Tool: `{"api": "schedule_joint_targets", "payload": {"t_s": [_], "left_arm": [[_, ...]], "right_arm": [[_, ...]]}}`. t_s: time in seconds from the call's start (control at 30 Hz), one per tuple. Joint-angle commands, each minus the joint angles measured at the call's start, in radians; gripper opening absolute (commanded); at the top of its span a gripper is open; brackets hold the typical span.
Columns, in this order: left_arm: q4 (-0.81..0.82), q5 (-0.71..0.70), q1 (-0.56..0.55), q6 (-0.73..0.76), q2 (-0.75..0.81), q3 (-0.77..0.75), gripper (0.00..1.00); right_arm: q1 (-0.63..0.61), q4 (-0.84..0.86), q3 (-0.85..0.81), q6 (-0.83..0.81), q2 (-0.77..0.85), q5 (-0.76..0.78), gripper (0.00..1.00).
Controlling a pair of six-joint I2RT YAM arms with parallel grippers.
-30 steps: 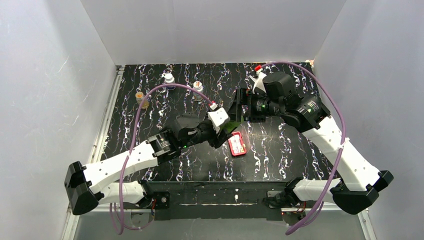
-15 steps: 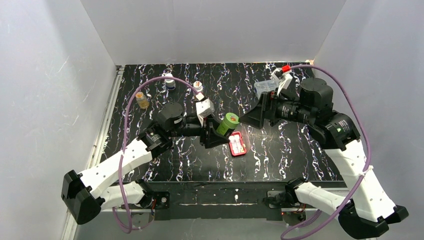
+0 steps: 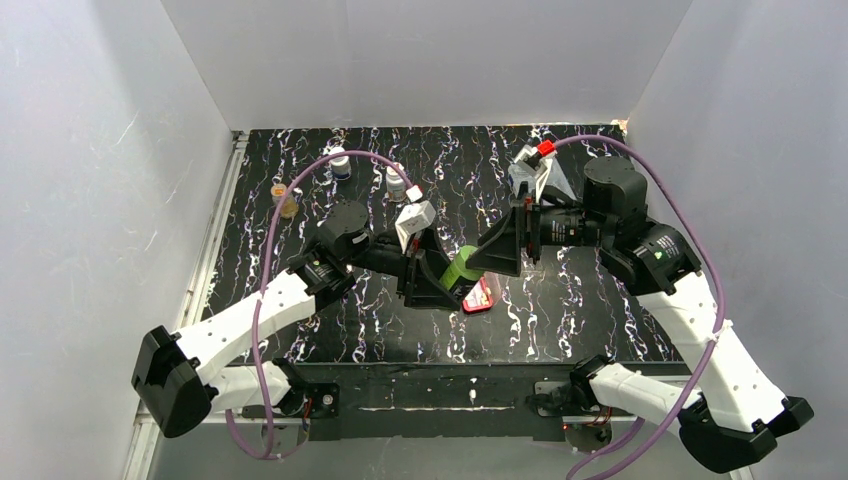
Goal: Sort the pills into containers
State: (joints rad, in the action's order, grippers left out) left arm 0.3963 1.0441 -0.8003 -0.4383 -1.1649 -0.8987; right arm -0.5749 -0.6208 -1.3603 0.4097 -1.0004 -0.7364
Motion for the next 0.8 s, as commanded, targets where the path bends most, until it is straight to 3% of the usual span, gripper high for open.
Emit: {"api": "schedule_joint_targets", "payload": {"t_s": [0.0,0.23,0.5,0.77], "left_arm": [[0.098,0.069,0.009,-0.067,-0.012,-0.005,0.00],[0.104,0.051,0.015,-0.069,-0.013,-0.003,0.00],[0.041,0.024,0.019,-0.031,-0.014,-0.023,0.00],[0.017,0.012,0.021,-0.016,-0.026,-0.037,0.00]], "right_arm": [[-0.015,0.051,-0.005,-0.025,0.014,-0.037,0.92],[-0.017,0.033,-0.008,-0.028,0.015,-0.021,0.75],[-0.026,-0.008,-0.017,-0.048,0.000,-0.009,0.80],[-0.032,-0.041,-0.022,-0.067,-0.014,0.031,0.70]]}}
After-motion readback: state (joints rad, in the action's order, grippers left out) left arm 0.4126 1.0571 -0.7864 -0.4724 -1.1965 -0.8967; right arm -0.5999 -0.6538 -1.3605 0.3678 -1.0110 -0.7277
